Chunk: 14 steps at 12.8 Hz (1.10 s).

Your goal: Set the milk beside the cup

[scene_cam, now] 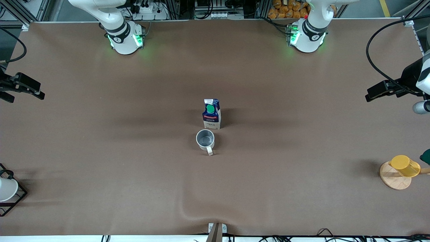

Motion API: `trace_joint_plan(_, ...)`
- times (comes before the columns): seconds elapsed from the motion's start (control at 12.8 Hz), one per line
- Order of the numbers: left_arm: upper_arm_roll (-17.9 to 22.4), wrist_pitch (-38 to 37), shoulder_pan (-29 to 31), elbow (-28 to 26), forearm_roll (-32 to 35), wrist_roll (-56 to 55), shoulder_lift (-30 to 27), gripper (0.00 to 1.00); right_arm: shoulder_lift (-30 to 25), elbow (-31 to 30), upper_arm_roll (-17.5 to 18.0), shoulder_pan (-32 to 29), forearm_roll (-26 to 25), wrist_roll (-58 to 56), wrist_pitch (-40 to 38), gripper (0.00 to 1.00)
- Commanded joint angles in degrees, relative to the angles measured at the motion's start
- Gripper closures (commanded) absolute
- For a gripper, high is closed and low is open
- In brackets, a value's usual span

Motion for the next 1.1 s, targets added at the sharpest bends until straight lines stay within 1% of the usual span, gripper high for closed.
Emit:
trace_joint_plan(0.0, 2.9, 2.2, -2.5, -7.2, 0.8, 1.5, -6.2, 0.0, -1.3, -0.6, -0.2, 0.3, -1.5, 0.9, -1.0, 0.0)
trace_joint_plan(0.08, 2.9, 4.4, -2.5, -9.9, 0.8, 1.5, -7.9, 0.0, -1.3, -0.7, -0.2, 0.1, -1.5, 0.9, -1.1, 0.0)
trace_joint_plan(0.24, 3.1, 4.8, -2.4, -11.3, 0.6, 1.6, -8.5, 0.0, -1.4, -0.8, -0.4, 0.0, -1.5, 0.7, -1.1, 0.0)
trace_joint_plan(0.55, 2.8, 4.6, -2.4, -10.7, 1.4, 2.0, -8.3, 0.0, -1.4, -1.4, -0.5, -1.5, -1.3, -0.1, -0.9, 0.0)
trace_joint_plan(0.71, 2.7, 4.6, -1.9, -9.6, 1.3, 1.9, -7.4, 0.0, -1.4, -1.5, -0.5, -1.4, -1.3, -0.1, -0.9, 0.0)
trace_joint_plan(0.94, 2.6, 4.6, -2.4, -9.6, 1.5, 2.2, -7.1, 0.0, -1.4, -1.6, -0.5, -1.5, -1.2, 0.0, -1.2, 0.0)
trace_joint_plan(1.02, 2.6, 4.6, -1.9, -9.7, 1.5, 3.8, -7.0, 0.0, -1.4, -1.6, -0.5, -1.5, -1.2, 0.0, -1.2, 0.0)
